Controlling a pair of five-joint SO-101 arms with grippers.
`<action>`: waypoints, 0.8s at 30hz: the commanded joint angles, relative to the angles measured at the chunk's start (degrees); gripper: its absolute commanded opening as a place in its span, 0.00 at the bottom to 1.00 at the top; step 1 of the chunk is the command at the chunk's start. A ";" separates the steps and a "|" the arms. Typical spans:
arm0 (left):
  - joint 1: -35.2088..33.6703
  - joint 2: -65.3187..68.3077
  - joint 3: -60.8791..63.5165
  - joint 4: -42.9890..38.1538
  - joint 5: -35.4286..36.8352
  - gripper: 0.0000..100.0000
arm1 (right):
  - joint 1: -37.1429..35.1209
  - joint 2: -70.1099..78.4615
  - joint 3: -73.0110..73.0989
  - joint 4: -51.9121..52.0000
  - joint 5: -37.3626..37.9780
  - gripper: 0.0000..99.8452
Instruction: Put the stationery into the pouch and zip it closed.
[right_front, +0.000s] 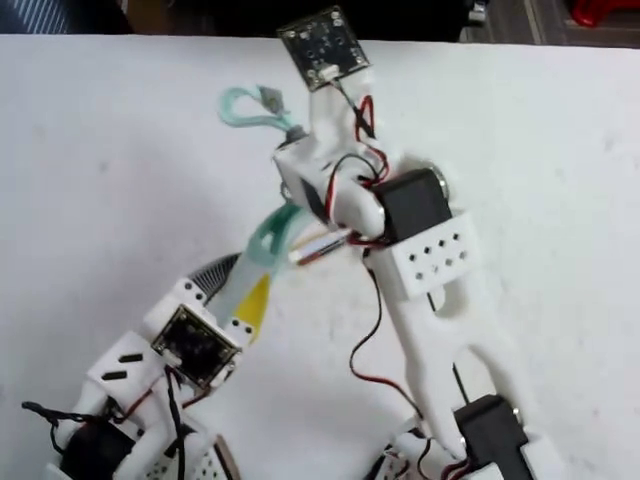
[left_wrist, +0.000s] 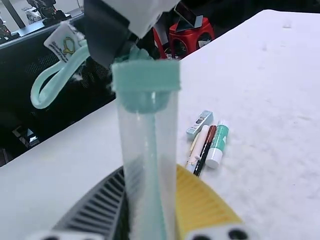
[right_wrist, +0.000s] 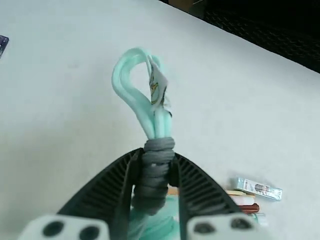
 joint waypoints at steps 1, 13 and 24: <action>0.31 -0.66 0.09 -0.26 -0.53 0.02 | 5.05 -0.13 -0.26 -1.98 0.79 0.02; 0.31 -0.66 0.09 -0.35 -0.44 0.02 | 10.15 7.78 -0.70 -2.86 0.88 0.02; 0.31 -0.66 0.09 -0.44 -0.53 0.02 | 14.11 8.66 -0.53 -5.93 0.88 0.02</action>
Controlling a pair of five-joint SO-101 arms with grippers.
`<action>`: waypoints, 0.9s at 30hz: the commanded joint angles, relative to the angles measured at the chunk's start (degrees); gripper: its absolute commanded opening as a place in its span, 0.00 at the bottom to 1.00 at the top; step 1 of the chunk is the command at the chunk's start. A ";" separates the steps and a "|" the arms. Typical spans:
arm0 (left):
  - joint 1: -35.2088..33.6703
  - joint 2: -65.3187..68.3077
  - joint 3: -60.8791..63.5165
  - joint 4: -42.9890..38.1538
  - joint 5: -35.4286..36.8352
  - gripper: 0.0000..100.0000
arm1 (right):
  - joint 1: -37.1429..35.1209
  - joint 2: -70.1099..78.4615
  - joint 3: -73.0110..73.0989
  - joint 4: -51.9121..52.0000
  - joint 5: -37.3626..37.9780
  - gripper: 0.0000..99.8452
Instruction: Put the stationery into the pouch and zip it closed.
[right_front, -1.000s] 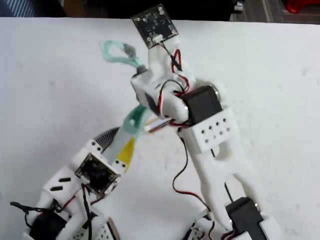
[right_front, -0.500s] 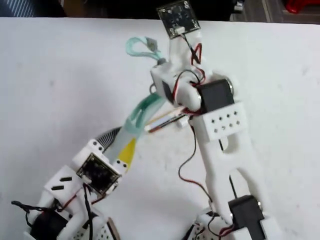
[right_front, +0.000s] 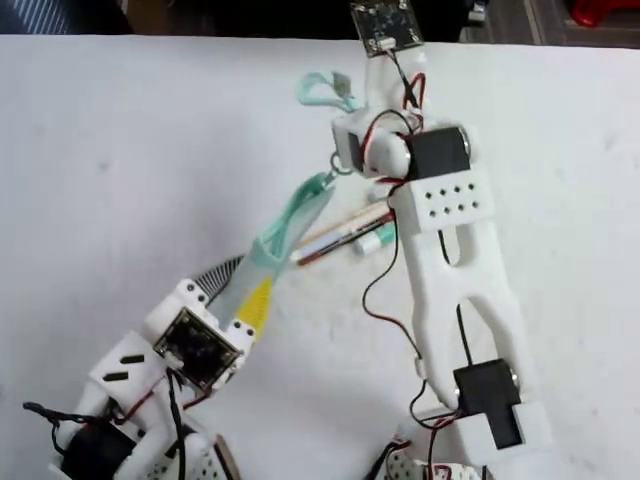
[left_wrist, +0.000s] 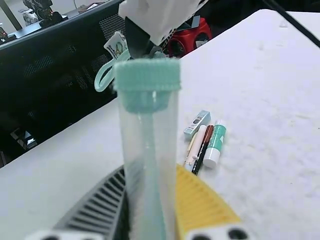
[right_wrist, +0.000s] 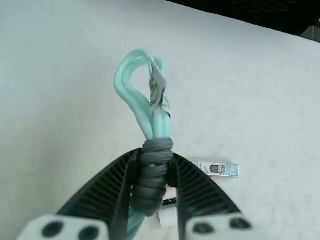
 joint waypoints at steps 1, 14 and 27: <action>-0.04 -0.22 -0.26 -0.35 -0.35 0.02 | 2.07 -0.84 -0.70 -0.84 0.79 0.02; -5.14 -0.22 4.57 -11.34 1.76 0.02 | 4.00 -20.44 -6.07 12.18 0.88 0.34; -4.88 0.04 14.15 -43.87 9.67 0.02 | 1.10 -16.13 3.43 -0.22 0.79 0.02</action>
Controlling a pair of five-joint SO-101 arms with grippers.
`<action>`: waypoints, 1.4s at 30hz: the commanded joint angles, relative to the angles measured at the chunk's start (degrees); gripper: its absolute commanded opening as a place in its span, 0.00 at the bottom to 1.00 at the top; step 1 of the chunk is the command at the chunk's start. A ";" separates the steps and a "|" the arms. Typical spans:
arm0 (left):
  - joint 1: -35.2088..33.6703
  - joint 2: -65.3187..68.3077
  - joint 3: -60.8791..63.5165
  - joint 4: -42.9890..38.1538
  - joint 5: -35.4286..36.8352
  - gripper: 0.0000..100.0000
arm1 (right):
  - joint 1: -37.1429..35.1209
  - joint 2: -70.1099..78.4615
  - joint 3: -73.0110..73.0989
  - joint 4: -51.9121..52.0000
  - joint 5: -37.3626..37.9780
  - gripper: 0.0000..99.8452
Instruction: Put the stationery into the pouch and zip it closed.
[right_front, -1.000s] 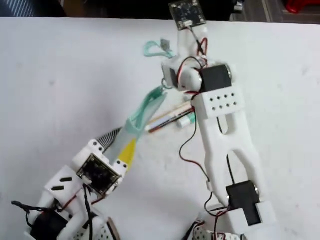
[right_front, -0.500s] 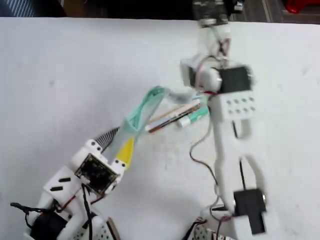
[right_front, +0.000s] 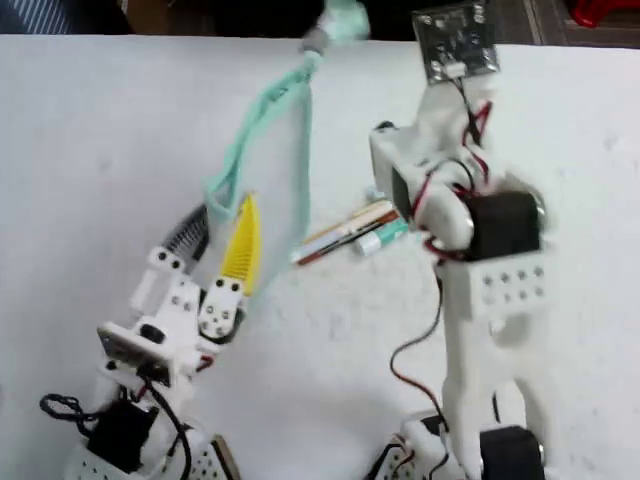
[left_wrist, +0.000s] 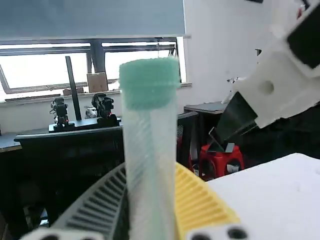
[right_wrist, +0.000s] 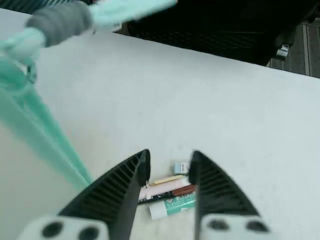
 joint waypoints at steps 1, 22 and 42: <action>-0.31 0.22 5.45 -3.43 0.35 0.02 | -0.84 3.12 -0.09 -6.81 0.35 0.04; -0.66 -0.04 -4.04 36.22 3.34 0.21 | -6.73 14.11 -1.41 -15.60 0.26 0.02; -3.03 -0.04 1.67 26.37 -3.69 0.03 | -2.51 13.58 -12.92 -7.16 0.35 0.02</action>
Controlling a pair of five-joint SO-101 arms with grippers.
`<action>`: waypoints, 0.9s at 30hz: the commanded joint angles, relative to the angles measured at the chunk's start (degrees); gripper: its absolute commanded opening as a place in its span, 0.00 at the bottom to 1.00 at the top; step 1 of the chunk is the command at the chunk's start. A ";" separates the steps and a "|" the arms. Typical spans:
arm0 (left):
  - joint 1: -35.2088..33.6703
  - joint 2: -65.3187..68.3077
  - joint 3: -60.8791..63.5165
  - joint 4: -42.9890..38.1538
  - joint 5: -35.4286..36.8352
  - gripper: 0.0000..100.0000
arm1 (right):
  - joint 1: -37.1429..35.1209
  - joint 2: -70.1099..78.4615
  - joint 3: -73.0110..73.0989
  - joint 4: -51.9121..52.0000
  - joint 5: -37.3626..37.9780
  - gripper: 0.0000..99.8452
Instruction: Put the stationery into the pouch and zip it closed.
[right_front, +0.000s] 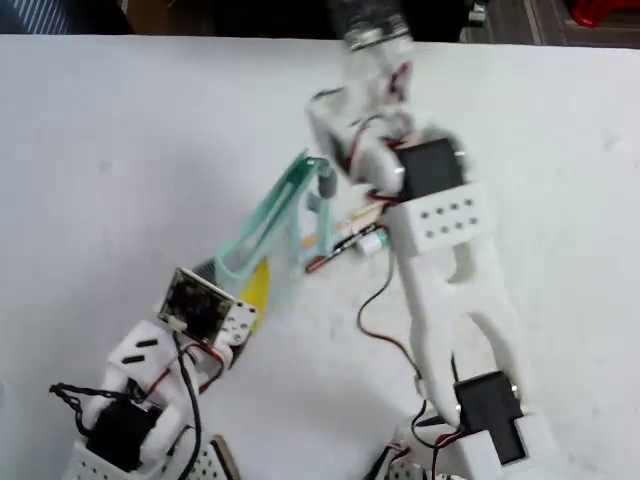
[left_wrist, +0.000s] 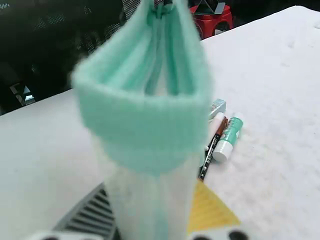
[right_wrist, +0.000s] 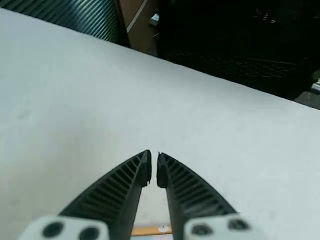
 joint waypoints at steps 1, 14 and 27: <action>-3.12 -0.75 3.43 -8.97 -2.37 0.02 | 4.09 -0.31 -3.96 1.98 0.44 0.02; -17.19 -0.75 2.46 -13.98 6.51 0.02 | 8.48 10.59 0.70 9.01 9.58 0.02; -27.21 -0.75 2.29 -13.80 13.45 0.02 | -2.95 30.55 0.44 8.66 42.11 0.19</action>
